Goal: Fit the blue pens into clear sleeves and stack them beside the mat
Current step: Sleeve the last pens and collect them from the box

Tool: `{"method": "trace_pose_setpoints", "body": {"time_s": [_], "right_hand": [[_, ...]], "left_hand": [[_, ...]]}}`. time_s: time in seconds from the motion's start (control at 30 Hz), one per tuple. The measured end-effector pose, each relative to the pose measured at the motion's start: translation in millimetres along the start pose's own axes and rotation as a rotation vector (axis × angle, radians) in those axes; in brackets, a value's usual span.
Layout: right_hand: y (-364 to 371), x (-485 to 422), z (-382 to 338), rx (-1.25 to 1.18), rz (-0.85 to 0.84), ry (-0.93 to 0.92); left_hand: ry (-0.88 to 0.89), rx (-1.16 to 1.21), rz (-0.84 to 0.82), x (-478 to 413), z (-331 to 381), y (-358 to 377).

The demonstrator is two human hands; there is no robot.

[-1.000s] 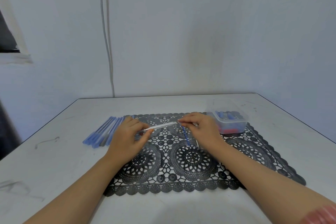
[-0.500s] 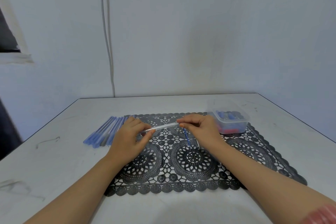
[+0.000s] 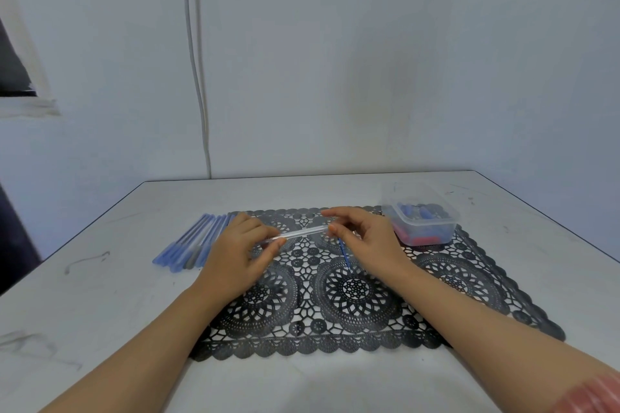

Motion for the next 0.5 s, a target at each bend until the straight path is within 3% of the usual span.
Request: {"method": "trace_pose_setpoints", "body": {"time_s": [0.5], "right_hand": [[1.9,-1.2,7.1,0.053,-0.04,-0.032]], "left_hand": [[0.052,0.0,-0.021,0.6,0.5,1.5]]}}
Point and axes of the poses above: each hand's wrist, its own x-axis away from the middle knuckle, its own y-axis out of the palm, z = x × y, the point moved 1 cm from there along -x, towards the middle knuckle, and after that the axes turned 2 degrees about x, right-handed, at the moved point
